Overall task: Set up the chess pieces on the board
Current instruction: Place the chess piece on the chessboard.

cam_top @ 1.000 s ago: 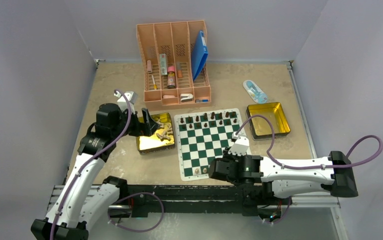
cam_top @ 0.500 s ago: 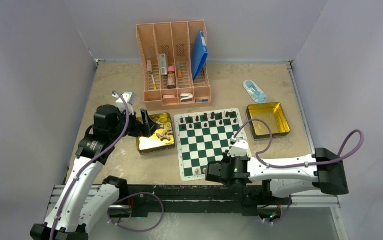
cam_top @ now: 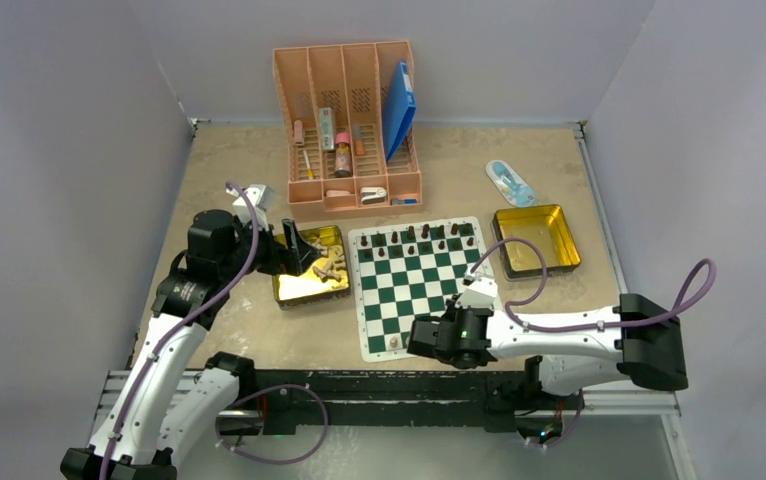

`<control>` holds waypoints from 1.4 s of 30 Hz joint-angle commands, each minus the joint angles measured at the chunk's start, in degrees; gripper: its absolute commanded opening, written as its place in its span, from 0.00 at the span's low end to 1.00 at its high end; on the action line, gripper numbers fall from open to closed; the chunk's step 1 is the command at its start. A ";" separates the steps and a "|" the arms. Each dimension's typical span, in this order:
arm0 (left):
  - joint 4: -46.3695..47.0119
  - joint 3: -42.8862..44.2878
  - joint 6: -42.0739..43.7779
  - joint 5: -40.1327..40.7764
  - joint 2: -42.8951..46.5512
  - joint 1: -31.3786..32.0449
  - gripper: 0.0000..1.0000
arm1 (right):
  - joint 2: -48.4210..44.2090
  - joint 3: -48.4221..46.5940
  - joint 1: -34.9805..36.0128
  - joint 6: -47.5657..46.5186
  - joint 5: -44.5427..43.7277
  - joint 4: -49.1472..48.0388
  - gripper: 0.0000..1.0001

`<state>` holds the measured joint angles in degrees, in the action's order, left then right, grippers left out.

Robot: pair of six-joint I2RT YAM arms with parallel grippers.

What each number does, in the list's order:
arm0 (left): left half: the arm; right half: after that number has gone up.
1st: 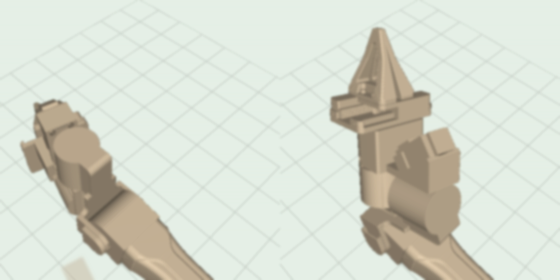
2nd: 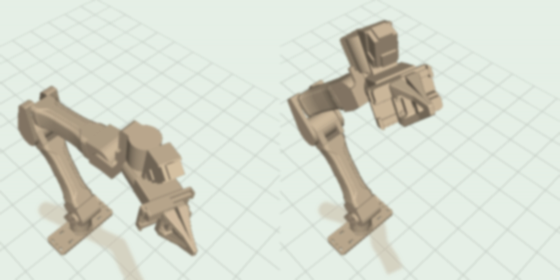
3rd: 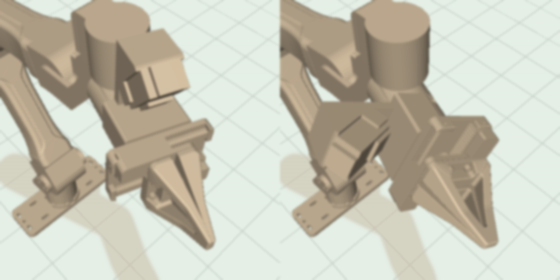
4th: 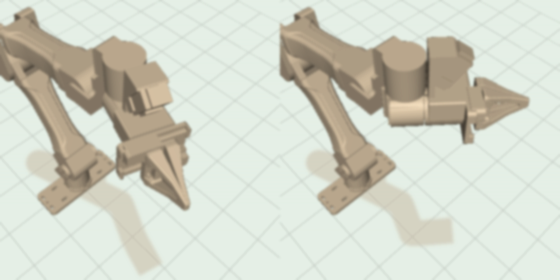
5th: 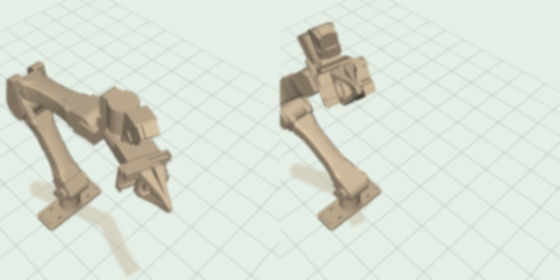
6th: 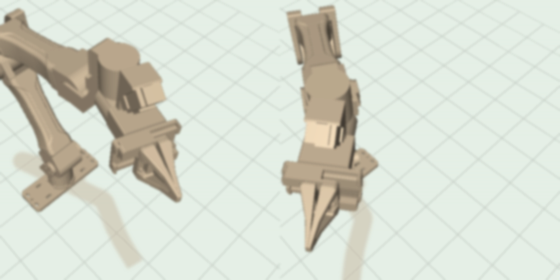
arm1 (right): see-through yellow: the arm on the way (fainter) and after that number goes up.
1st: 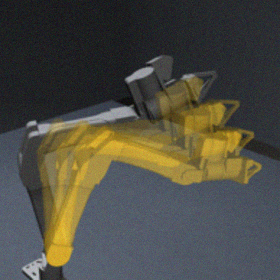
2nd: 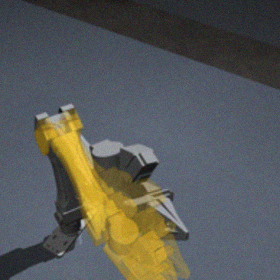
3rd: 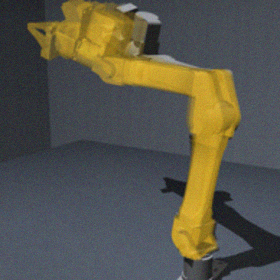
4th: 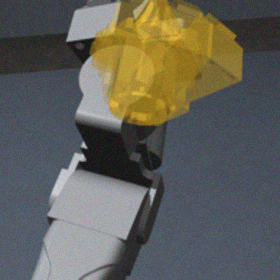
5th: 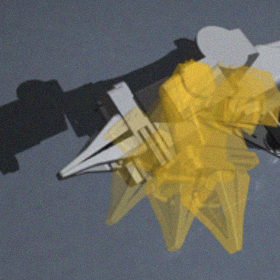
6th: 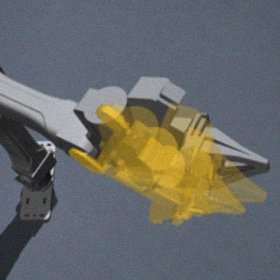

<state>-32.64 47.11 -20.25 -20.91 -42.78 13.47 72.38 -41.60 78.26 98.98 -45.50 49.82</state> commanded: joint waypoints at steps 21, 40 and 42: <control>3.02 -0.10 1.44 -2.03 0.83 -0.18 0.92 | 4.79 0.19 -1.34 -1.15 -1.80 -5.06 0.00; 3.15 -0.28 1.45 -2.06 0.06 -0.16 0.92 | 11.30 -2.96 -1.43 -2.20 -1.02 -3.51 0.16; 3.37 -0.44 1.36 -2.01 -0.45 -0.12 0.92 | 11.59 -3.69 -1.41 -2.21 -0.94 -2.74 0.20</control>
<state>-32.25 47.00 -19.90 -22.31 -42.92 13.47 82.61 -43.57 77.12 96.31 -45.91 45.50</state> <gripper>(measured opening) 0.915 0.227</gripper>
